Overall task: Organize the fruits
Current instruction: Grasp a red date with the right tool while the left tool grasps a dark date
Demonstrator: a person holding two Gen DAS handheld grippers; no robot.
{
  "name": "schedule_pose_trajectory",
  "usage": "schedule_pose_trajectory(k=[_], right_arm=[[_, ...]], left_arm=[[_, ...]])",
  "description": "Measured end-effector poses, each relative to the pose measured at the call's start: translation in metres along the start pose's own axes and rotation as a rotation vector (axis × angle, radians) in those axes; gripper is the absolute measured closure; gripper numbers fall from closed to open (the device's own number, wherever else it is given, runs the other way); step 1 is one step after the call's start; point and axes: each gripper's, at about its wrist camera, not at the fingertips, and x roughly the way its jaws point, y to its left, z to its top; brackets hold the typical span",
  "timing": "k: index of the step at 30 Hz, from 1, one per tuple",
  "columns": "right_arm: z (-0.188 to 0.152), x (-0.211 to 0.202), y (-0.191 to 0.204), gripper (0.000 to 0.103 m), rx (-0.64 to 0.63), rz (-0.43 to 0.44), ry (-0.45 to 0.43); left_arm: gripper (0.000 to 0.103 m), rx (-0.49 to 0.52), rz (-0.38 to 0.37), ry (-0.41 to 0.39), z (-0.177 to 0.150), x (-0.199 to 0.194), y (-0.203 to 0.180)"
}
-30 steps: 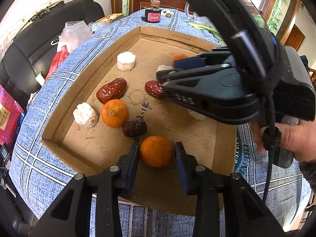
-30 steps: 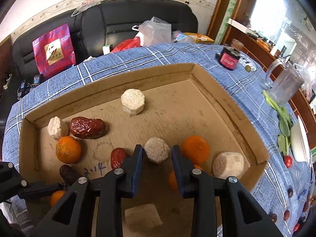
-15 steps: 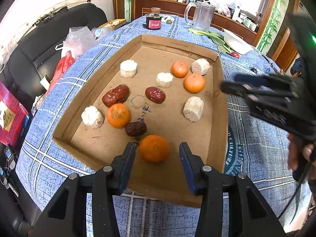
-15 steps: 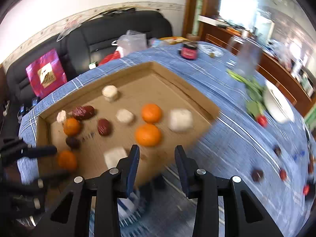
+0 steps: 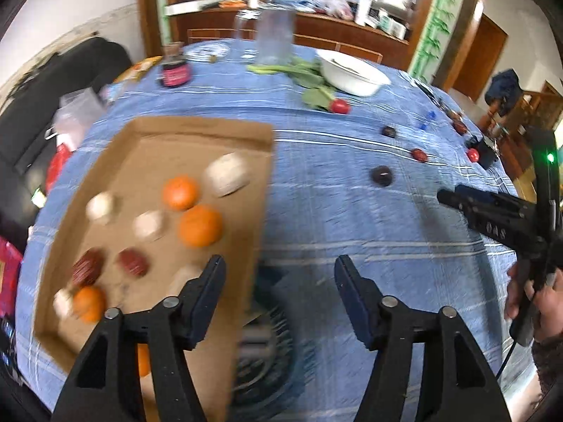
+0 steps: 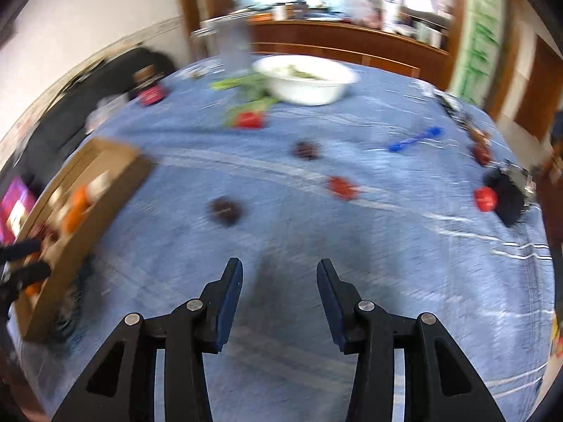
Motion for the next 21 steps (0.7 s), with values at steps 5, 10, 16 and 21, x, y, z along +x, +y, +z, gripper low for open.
schedule_pose_trajectory(k=[5, 10, 16, 21], right_arm=[[0.027, 0.024, -0.035, 0.056, 0.024, -0.024, 0.0], [0.043, 0.053, -0.04, 0.056, 0.009, 0.012, 0.022], [0.05, 0.071, -0.041, 0.07, -0.03, 0.003, 0.027], [0.049, 0.068, -0.049, 0.077, -0.023, 0.002, 0.007]], left_arm=[[0.038, 0.053, 0.002, 0.035, 0.028, 0.033, -0.039], [0.038, 0.086, 0.008, 0.07, 0.051, 0.066, -0.069], [0.039, 0.094, -0.001, 0.097, 0.065, 0.091, -0.087], [0.039, 0.102, -0.017, 0.11, 0.074, 0.109, -0.1]])
